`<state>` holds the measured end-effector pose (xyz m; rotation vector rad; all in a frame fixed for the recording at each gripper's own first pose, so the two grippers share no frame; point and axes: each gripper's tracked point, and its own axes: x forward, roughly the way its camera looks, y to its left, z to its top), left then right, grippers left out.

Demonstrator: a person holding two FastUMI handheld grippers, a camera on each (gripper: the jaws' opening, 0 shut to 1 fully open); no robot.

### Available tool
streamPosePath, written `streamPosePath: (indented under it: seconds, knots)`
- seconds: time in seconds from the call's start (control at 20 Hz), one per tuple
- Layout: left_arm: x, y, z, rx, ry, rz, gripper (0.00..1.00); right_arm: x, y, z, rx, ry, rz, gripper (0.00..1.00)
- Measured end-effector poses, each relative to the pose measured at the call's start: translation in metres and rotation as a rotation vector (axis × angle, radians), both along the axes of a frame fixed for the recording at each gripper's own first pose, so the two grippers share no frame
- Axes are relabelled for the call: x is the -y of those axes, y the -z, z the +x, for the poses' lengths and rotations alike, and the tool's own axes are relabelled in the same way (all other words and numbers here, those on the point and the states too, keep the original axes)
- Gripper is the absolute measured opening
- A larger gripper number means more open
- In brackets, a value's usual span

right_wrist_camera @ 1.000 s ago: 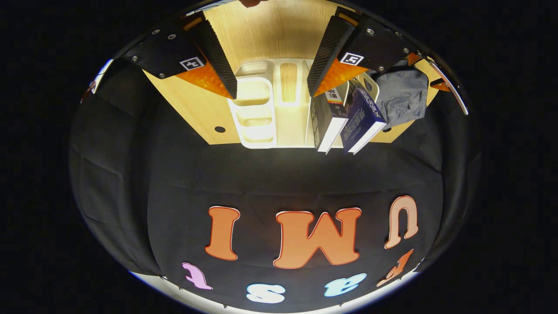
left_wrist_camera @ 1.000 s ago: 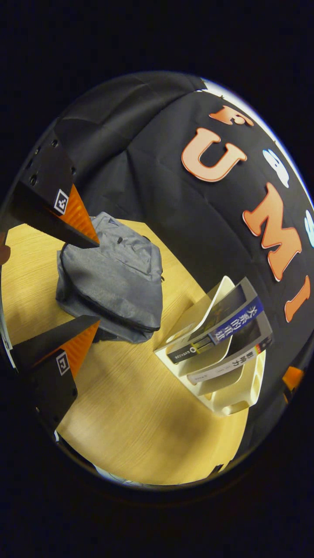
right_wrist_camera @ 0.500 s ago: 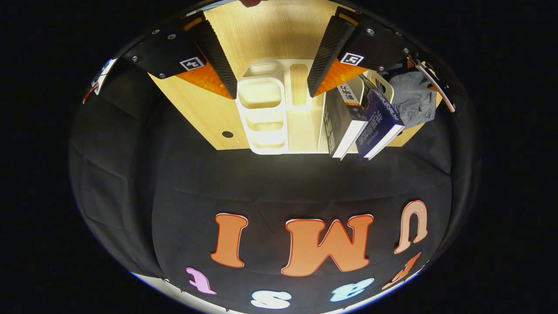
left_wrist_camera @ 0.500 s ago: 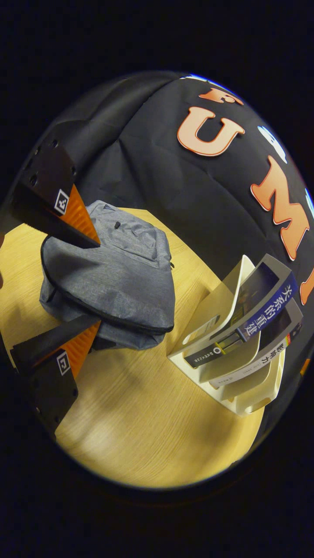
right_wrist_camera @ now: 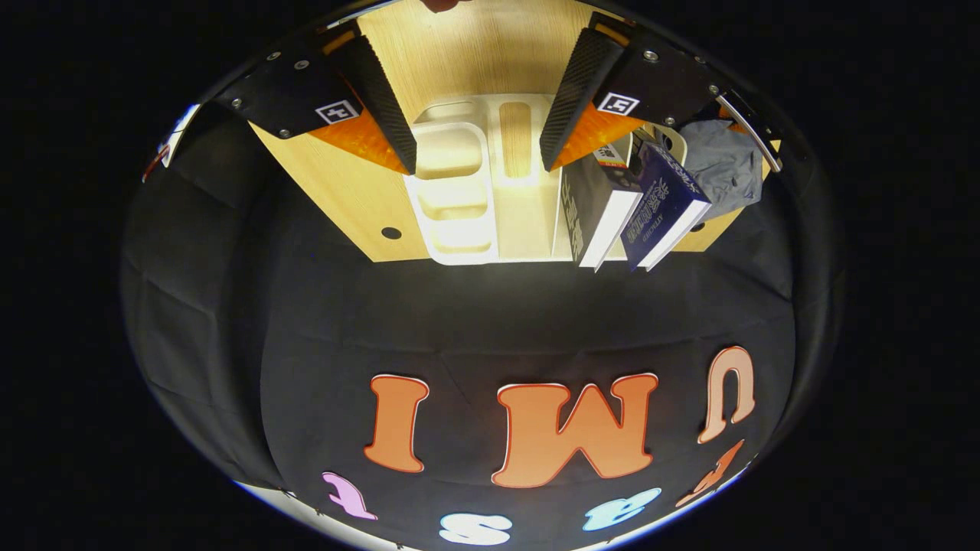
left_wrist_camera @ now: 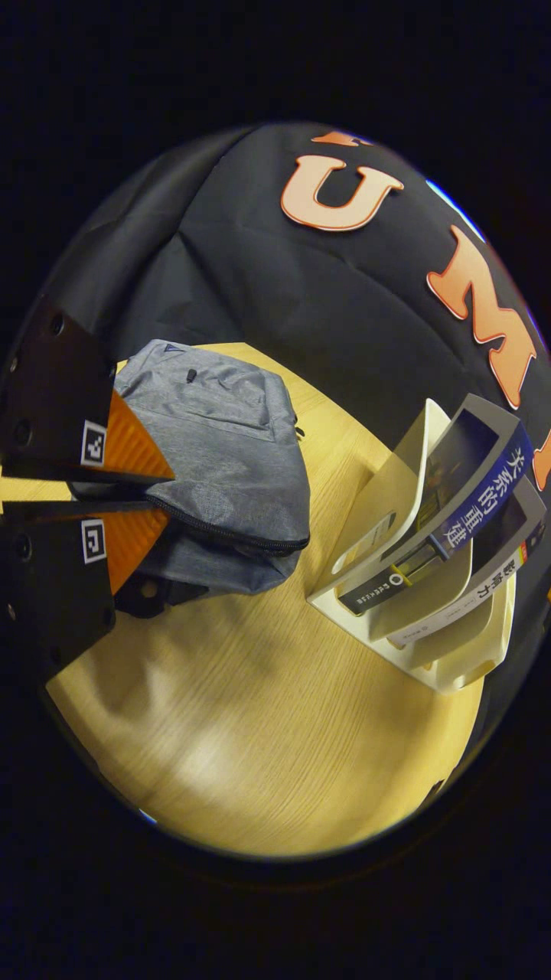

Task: Open the schoolbag, grab two books from the bookshelf and put them into the schoolbag.

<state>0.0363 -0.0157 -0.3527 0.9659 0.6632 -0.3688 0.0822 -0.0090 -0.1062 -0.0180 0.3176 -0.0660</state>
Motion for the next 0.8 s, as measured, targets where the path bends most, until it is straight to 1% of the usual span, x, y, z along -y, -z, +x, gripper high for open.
streamPosePath:
  seconds: [0.05,0.15,0.35,0.6,0.7,0.8]
  knots:
    - [-0.001,0.0,-0.001,-0.013,0.008,0.003,0.07,-0.001,-0.002,0.0,0.007,0.003,-0.002,0.97]
    - [-0.002,-0.009,0.001,-0.031,0.037,0.016,0.04,-0.006,-0.001,0.0,-0.004,-0.003,0.006,0.97]
    - [-0.006,-0.036,0.01,-0.043,0.06,0.019,0.04,-0.012,-0.005,-0.002,0.002,0.003,0.007,0.97]
    - [-0.02,-0.079,0.027,-0.039,0.032,-0.022,0.04,-0.026,-0.006,-0.002,0.007,-0.015,0.015,0.97]
    - [-0.031,-0.103,0.033,-0.045,0.008,-0.037,0.04,-0.033,-0.004,-0.01,-0.01,-0.011,0.027,0.97]
    - [-0.039,-0.125,0.047,-0.057,0.007,-0.073,0.03,-0.04,-0.008,-0.016,0.007,-0.007,0.021,0.97]
